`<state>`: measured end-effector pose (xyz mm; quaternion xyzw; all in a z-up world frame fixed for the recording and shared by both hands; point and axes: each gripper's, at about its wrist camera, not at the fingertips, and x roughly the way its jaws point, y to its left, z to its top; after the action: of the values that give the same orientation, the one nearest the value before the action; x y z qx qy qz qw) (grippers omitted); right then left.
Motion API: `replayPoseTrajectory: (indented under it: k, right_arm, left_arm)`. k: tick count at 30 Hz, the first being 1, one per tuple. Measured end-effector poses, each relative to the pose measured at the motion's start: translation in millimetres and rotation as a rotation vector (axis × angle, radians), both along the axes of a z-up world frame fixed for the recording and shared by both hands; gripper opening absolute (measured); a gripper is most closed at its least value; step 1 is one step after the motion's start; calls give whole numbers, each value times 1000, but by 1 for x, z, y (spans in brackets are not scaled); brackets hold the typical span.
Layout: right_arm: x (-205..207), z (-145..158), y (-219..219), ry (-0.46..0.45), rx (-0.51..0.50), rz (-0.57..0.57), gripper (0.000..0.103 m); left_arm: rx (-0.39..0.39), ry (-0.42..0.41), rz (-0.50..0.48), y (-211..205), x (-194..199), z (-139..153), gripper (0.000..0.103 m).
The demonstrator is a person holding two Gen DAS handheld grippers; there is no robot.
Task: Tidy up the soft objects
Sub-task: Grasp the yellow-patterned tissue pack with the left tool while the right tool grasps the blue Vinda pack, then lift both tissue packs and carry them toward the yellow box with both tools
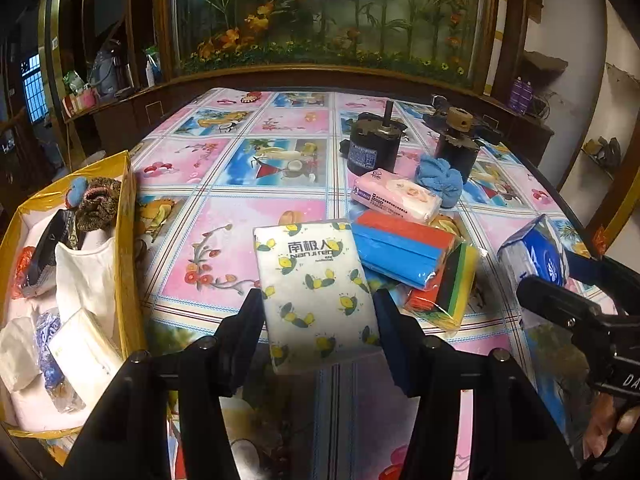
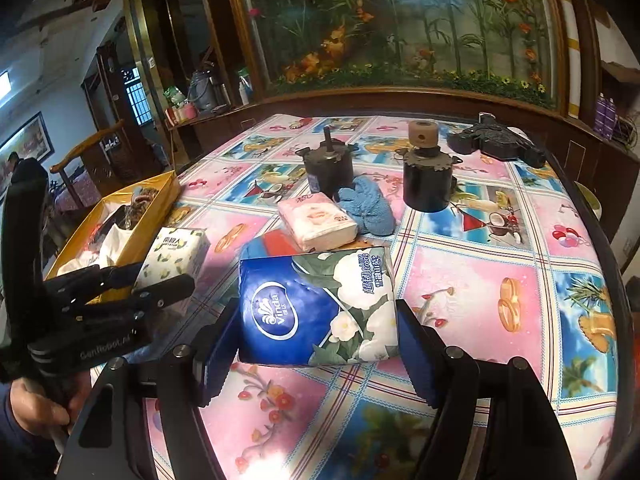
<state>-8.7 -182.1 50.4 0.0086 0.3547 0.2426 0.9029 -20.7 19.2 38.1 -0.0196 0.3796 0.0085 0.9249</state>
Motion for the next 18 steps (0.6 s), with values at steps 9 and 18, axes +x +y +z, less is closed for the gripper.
replayPoseTrajectory:
  k: [9, 18]
  right_arm:
    - [-2, 1, -2, -8, 4, -15, 77]
    - [-4, 2, -3, -17, 11, -23, 77]
  left_arm:
    - [67, -55, -5, -6, -13, 3, 54]
    - [74, -72, 5, -3, -19, 6, 54]
